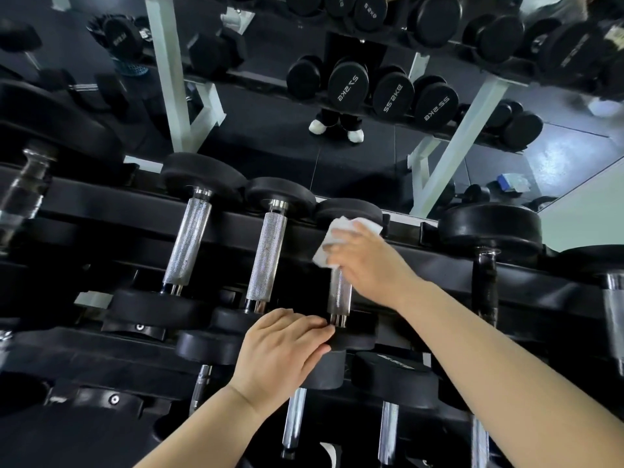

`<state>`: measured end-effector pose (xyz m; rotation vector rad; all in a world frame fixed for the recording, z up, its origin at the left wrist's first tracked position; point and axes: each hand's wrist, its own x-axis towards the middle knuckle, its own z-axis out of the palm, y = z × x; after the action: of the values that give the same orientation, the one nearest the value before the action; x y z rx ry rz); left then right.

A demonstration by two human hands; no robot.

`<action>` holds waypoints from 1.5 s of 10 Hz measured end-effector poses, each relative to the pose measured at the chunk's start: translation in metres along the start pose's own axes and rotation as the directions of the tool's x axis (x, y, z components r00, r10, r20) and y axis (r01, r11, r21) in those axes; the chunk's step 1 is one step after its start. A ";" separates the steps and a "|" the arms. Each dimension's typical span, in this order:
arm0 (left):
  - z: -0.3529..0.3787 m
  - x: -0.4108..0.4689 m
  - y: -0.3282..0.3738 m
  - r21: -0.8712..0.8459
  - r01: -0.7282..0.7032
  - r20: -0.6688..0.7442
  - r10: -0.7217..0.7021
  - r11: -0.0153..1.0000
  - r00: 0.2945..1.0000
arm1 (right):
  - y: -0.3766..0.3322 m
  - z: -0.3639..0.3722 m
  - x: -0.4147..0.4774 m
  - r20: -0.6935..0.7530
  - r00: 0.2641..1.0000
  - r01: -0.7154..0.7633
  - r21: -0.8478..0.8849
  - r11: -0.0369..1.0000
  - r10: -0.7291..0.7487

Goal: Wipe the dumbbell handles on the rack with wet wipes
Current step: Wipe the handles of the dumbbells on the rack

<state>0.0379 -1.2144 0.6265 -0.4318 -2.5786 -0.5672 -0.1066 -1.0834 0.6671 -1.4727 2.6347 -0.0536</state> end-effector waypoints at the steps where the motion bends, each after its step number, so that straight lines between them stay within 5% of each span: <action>1: 0.000 0.000 0.000 0.000 0.000 -0.001 0.000 1.000 1.000 | -0.008 0.001 0.004 0.031 0.997 -0.072 0.043 0.997 0.070; 2: 0.000 0.000 0.000 -0.003 0.001 -0.005 -0.001 1.000 1.000 | -0.029 0.006 -0.003 0.227 0.974 0.018 0.053 0.998 -0.030; 3: 0.000 0.001 0.000 0.003 -0.005 -0.008 0.005 1.000 1.000 | -0.023 0.004 0.001 0.226 0.974 0.013 0.041 0.999 -0.021; 5: 0.000 0.001 0.000 0.012 -0.005 -0.002 0.005 1.000 1.000 | -0.010 0.008 -0.003 -0.104 0.994 -0.013 0.070 0.997 0.020; 7: -0.001 0.000 0.000 0.007 0.013 0.020 -0.013 1.000 1.000 | -0.016 0.006 -0.020 0.094 0.994 0.042 0.145 0.989 -0.056; 8: -0.001 0.001 0.002 0.004 0.022 0.027 -0.022 1.000 0.999 | -0.002 0.007 -0.021 -0.084 0.977 -0.161 0.307 0.938 0.195; 9: -0.003 0.000 0.003 0.004 0.044 0.048 -0.044 0.999 0.998 | -0.014 0.013 -0.033 -0.075 0.939 -0.276 0.422 0.864 0.337; 10: -0.005 0.001 0.006 -0.009 0.081 0.075 -0.080 0.997 0.994 | -0.032 0.014 -0.053 0.029 0.954 -0.276 0.476 0.835 0.299; 11: -0.009 0.002 0.010 -0.015 0.129 0.086 -0.127 0.992 0.988 | -0.037 0.003 -0.066 0.044 0.938 -0.268 0.720 0.640 0.343; 12: -0.016 0.001 0.013 -0.019 0.183 0.004 -0.183 0.983 0.983 | -0.030 -0.013 -0.068 0.070 0.786 -0.262 0.938 0.228 0.614; 13: -0.029 -0.010 0.012 0.053 0.283 -0.123 -0.275 0.958 0.954 | -0.024 -0.025 -0.060 0.241 0.704 -0.172 0.971 -0.168 0.668; 14: -0.043 -0.025 0.002 0.129 0.415 -0.150 -0.396 0.901 0.906 | -0.029 -0.037 -0.046 0.280 0.747 -0.088 0.941 -0.328 0.602; 15: -0.051 -0.032 -0.014 0.144 0.432 -0.119 -0.418 0.890 0.901 | -0.045 -0.039 -0.025 0.287 0.789 -0.113 0.937 -0.331 0.543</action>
<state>0.0785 -1.2563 0.6475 0.2214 -2.6181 -0.4924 -0.0606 -1.0868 0.7122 0.0819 1.6725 -1.9346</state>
